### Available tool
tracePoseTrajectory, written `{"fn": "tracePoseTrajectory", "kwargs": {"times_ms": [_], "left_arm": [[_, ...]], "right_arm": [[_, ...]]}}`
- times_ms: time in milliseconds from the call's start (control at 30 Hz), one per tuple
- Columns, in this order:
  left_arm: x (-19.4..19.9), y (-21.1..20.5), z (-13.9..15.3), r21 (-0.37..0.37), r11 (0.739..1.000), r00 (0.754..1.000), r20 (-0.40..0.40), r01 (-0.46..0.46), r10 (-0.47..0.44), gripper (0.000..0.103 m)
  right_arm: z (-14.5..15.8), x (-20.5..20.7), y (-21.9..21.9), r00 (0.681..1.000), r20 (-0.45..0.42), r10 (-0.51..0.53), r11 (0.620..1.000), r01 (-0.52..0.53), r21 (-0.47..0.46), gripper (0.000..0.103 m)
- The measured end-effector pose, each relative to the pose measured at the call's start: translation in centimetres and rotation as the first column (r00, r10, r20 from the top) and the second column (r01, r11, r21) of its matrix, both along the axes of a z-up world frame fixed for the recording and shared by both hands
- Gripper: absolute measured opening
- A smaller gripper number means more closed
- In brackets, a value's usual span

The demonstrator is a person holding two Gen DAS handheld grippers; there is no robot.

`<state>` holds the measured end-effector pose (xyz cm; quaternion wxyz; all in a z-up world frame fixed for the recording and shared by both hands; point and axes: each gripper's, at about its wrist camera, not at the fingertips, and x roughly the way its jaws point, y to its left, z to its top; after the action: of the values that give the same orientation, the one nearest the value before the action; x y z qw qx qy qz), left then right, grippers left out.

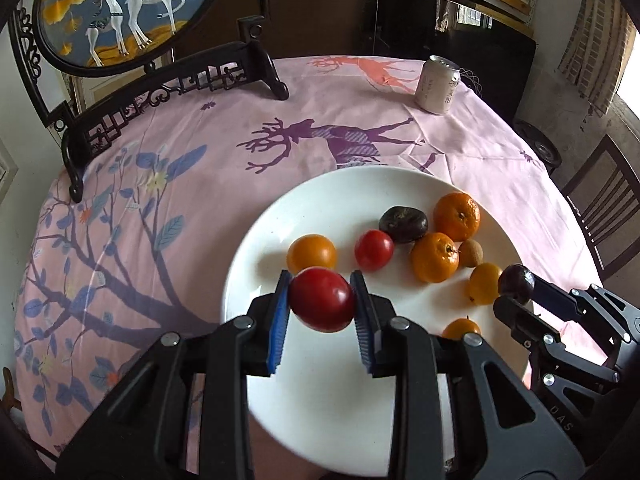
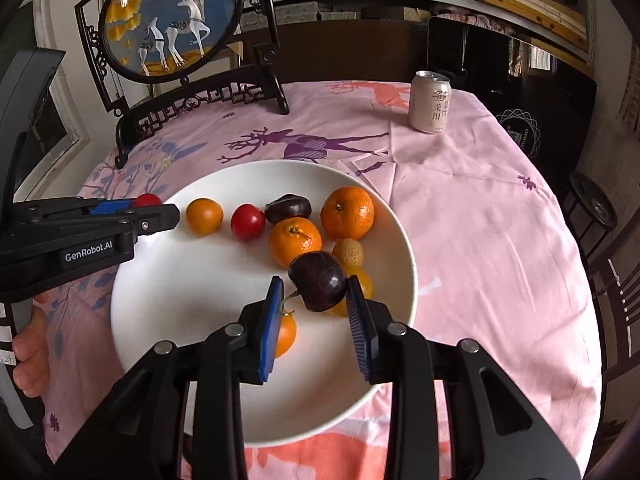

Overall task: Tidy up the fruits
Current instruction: 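Place the plum on the white plate with the right tool while the left tool places the tomato, then grasp a dark brown fruit with the right tool while the left tool grasps a mandarin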

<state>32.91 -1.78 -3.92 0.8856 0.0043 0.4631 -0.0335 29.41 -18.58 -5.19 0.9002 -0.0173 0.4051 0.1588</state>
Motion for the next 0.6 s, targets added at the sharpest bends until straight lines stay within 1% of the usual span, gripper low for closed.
{"fn": "tracePoseTrajectory", "kwargs": {"times_ms": [67, 100, 133, 167, 200, 233, 267, 300, 367, 400, 433, 500, 600], "left_arm": [[0.8, 0.1, -0.4, -0.004, 1.0, 1.0, -0.009, -0.008, 0.008, 0.03], [1.0, 0.2, -0.4, -0.009, 1.0, 1.0, -0.013, -0.012, 0.011, 0.031], [1.1, 0.4, -0.4, -0.019, 1.0, 1.0, -0.016, -0.014, 0.014, 0.033], [1.1, 0.6, -0.3, -0.028, 0.999, 1.0, -0.017, -0.019, 0.019, 0.042], [0.8, 1.0, 0.1, -0.035, 0.999, 1.0, -0.008, -0.023, 0.023, 0.049], [0.4, 1.3, 0.6, -0.038, 0.999, 1.0, 0.009, -0.027, 0.028, 0.057], [-0.3, 1.6, 1.2, -0.042, 0.999, 0.999, 0.029, -0.03, 0.031, 0.059], [-1.1, 1.8, 1.9, -0.052, 0.998, 0.998, 0.045, -0.029, 0.031, 0.059], [-3.2, 2.3, 3.0, -0.068, 0.997, 0.997, 0.071, -0.024, 0.029, 0.064], [-4.6, 2.4, 3.5, -0.068, 0.997, 0.996, 0.089, -0.02, 0.026, 0.066], [-6.1, 2.5, 3.8, -0.061, 0.998, 0.994, 0.103, -0.019, 0.025, 0.07], [-9.2, 2.8, 4.0, -0.054, 0.998, 0.992, 0.125, -0.025, 0.031, 0.072], [-13.7, 3.5, 3.1, -0.075, 0.997, 0.989, 0.146, -0.017, 0.028, 0.073]], "right_arm": [[-0.2, 0.6, 0.4, 1.0, 0.011, 0.005, 1.0, -0.005, -0.023, 0.037], [-0.2, 0.7, 0.5, 1.0, 0.014, 0.011, 0.999, -0.01, -0.03, 0.042], [-0.1, 0.7, 0.6, 1.0, 0.015, 0.013, 0.999, -0.012, -0.033, 0.042], [0.0, 0.6, 0.7, 1.0, 0.018, 0.009, 0.999, -0.008, -0.033, 0.042], [0.4, 0.4, 0.6, 1.0, 0.022, 0.006, 0.999, -0.006, -0.032, 0.042], [0.8, 0.0, 0.5, 1.0, 0.029, 0.008, 1.0, -0.007, -0.026, 0.043], [1.4, -0.6, 0.3, 0.999, 0.04, 0.01, 1.0, -0.009, -0.02, 0.054], [2.1, -1.4, 0.1, 0.998, 0.059, 0.006, 1.0, -0.005, -0.014, 0.057], [3.5, -3.5, -0.3, 0.995, 0.1, 0.007, 1.0, -0.005, -0.016, 0.057], [4.0, -4.8, -0.6, 0.993, 0.114, 0.01, 1.0, -0.008, -0.023, 0.057], [4.5, -6.2, -0.9, 0.992, 0.127, 0.012, 1.0, -0.009, -0.023, 0.057], [4.9, -9.2, -1.5, 0.99, 0.141, 0.013, 1.0, -0.012, -0.005, 0.057], [4.2, -13.5, -1.9, 0.991, 0.129, 0.018, 0.999, -0.022, 0.028, 0.057]]}}
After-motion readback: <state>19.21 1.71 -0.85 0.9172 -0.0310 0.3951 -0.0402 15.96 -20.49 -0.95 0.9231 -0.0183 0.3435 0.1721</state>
